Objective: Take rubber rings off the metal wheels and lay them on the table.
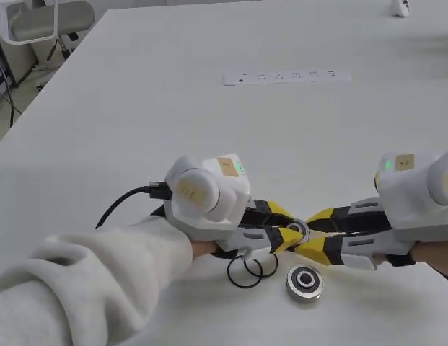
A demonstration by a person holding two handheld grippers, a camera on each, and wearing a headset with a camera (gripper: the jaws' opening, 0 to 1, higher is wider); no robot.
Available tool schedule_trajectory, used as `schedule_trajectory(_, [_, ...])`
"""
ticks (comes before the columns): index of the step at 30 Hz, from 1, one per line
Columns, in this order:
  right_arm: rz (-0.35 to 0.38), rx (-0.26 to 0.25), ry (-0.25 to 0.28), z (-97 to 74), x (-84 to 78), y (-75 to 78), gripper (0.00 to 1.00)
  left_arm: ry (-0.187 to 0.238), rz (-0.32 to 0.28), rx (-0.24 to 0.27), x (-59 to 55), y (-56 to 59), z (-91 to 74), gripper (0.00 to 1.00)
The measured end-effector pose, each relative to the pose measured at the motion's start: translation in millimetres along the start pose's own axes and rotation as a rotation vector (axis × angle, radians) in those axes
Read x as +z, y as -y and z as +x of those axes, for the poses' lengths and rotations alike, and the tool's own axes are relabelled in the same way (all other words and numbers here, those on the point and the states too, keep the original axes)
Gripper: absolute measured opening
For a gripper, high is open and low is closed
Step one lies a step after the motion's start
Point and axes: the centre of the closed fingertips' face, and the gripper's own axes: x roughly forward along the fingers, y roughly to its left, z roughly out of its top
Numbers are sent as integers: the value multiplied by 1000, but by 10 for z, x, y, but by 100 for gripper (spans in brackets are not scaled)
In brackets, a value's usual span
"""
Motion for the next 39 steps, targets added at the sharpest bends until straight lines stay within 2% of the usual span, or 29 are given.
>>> schedule_trajectory(3, [25,12,1,-32,-8,18,19,1,-2,1,0,1,0,15])
schedule_trajectory(14, [1,18,-14,-77,-32,9,12,2,-10,5,-6,-11,10,14])
schedule_trajectory(18, [-17,5,-19,-61,-20,-9,13,3,-6,4,-11,-10,10,14])
schedule_trajectory(27, [20,6,10,-36,6,-21,18,6,-4,4,-14,-16,9,14])
schedule_trajectory(32, [-20,-4,9,-20,17,2,19,4,-3,6,-16,-12,9,14])
schedule_trajectory(35, [-23,10,-15,-64,-30,32,13,1,-4,4,-21,-15,3,14])
schedule_trajectory(37, [-3,6,-19,-76,-58,53,1,-3,-7,0,-26,-17,-5,14])
schedule_trajectory(39, [18,6,-25,-60,-61,67,1,-4,-3,1,-23,-13,-5,14])
